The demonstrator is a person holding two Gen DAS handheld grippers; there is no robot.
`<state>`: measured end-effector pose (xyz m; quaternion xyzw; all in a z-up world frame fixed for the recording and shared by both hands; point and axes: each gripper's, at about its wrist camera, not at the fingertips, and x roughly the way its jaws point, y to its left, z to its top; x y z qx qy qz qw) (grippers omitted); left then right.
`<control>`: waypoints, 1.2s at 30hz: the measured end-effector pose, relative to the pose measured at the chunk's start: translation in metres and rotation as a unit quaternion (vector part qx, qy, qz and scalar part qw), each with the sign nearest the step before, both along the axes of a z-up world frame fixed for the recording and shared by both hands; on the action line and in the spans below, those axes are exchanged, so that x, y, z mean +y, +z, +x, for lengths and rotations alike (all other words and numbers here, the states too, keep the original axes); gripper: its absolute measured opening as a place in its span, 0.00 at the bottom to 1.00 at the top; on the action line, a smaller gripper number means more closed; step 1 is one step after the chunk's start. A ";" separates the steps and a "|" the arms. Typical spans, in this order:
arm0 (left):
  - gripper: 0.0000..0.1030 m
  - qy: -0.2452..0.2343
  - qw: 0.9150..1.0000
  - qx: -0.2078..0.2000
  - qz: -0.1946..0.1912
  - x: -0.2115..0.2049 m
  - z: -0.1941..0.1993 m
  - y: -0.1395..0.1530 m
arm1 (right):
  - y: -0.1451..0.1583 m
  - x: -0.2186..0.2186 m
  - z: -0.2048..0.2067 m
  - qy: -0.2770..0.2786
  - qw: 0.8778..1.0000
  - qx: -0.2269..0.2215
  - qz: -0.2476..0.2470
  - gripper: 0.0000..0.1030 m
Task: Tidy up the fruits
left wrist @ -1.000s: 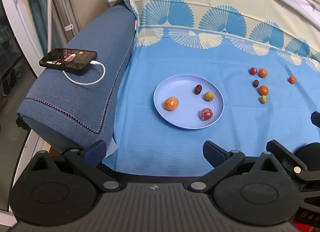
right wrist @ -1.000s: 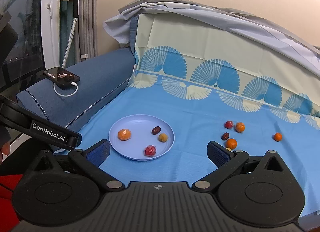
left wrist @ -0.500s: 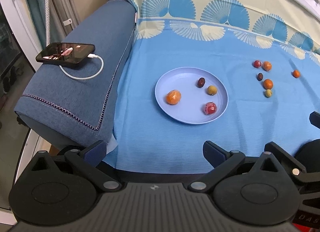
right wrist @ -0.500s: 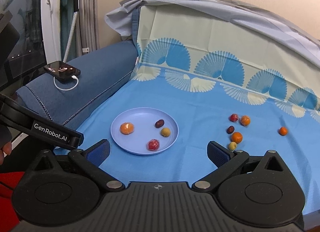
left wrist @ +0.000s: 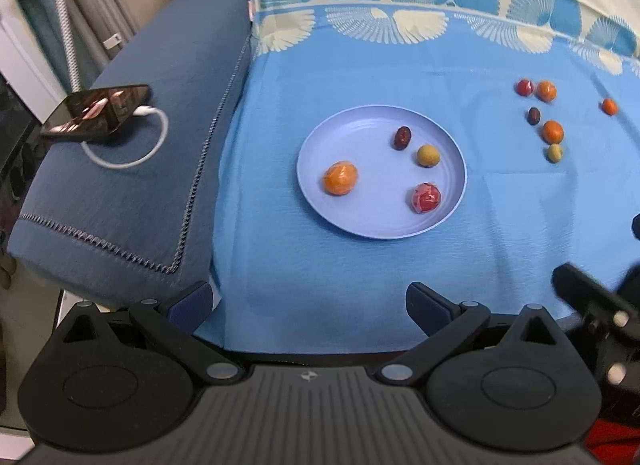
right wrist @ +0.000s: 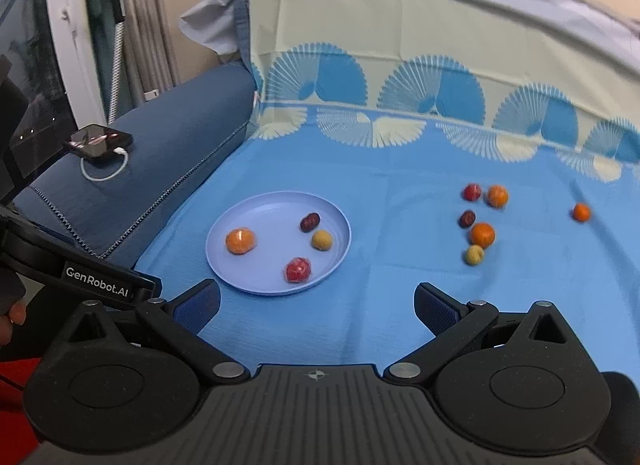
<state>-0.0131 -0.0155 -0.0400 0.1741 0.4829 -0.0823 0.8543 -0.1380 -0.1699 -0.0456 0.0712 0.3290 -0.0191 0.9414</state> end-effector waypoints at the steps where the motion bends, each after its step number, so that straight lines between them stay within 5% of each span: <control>1: 1.00 -0.001 1.000 0.003 0.002 -0.005 0.004 -0.001 | -0.002 -0.006 0.003 -0.005 1.000 0.001 0.004 0.99; 9: 1.00 -0.048 0.997 0.046 -0.034 -0.093 0.053 -0.011 | -0.009 -0.102 0.019 -0.149 0.988 -0.027 -0.034 0.99; 17: 1.00 -0.149 0.979 0.090 -0.108 -0.233 0.109 -0.050 | -0.050 -0.270 0.071 -0.298 0.954 -0.036 -0.026 0.99; 24: 1.00 -0.175 0.973 0.122 -0.091 -0.324 0.138 -0.106 | -0.133 -0.358 0.142 -0.305 0.952 0.001 -0.012 0.99; 29: 0.99 -0.162 0.975 0.135 -0.062 -0.354 0.165 -0.146 | -0.170 -0.397 0.181 -0.324 0.946 0.012 -0.004 1.00; 32: 0.99 -0.137 0.979 0.131 -0.074 -0.354 0.170 -0.150 | -0.181 -0.401 0.196 -0.323 0.945 0.007 -0.040 1.00; 35: 0.80 -0.143 0.982 0.108 -0.066 -0.352 0.165 -0.147 | -0.183 -0.398 0.202 -0.322 0.945 0.016 -0.059 0.98; 36: 0.64 -0.146 0.983 0.096 -0.058 -0.350 0.163 -0.145 | -0.183 -0.400 0.200 -0.325 0.944 0.012 -0.058 0.93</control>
